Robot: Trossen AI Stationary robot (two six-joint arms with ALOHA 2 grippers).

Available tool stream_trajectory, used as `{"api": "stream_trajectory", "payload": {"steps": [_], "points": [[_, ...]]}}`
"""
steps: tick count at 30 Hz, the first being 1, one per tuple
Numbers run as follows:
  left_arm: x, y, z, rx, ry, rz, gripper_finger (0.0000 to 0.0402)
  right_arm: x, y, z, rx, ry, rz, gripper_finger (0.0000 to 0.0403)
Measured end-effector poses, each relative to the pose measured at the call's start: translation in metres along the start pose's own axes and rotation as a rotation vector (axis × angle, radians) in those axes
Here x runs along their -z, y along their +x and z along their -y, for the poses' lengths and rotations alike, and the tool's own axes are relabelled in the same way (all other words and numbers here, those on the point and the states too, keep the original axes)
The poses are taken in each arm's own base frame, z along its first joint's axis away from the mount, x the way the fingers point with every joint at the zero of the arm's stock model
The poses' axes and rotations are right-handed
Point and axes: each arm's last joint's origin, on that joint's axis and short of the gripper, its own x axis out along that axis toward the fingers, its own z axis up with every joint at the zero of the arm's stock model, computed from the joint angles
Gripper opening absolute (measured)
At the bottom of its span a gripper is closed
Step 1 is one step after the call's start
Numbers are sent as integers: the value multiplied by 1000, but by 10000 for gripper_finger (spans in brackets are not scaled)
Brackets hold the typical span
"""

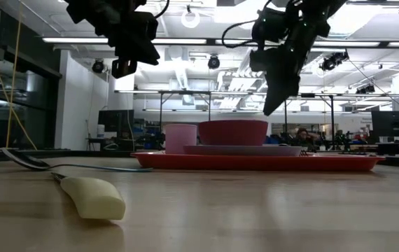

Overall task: Set up tray
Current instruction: Adjust the pink bowl

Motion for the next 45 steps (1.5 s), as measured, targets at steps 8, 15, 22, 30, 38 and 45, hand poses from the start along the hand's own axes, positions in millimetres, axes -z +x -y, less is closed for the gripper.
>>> {"api": "stream_trajectory", "payload": {"steps": [8, 15, 22, 30, 38, 45], "points": [[0, 0, 0, 0, 1, 0, 85, -21, -17, -2, -1, -59, 82, 30], [0, 0, 0, 0, 7, 1, 85, -19, -1, -3, -42, -61, 18, 30], [0, 0, 0, -1, 7, 1, 85, -18, 24, -2, -50, -81, -54, 30], [0, 0, 0, -2, 7, 2, 85, -16, 25, 0, -32, -98, -81, 30], [0, 0, 0, -4, 7, 4, 85, -14, 25, 2, 1, -102, -104, 30], [0, 0, 0, -4, 7, 4, 85, -11, 25, 2, 17, -109, -129, 30]]}}
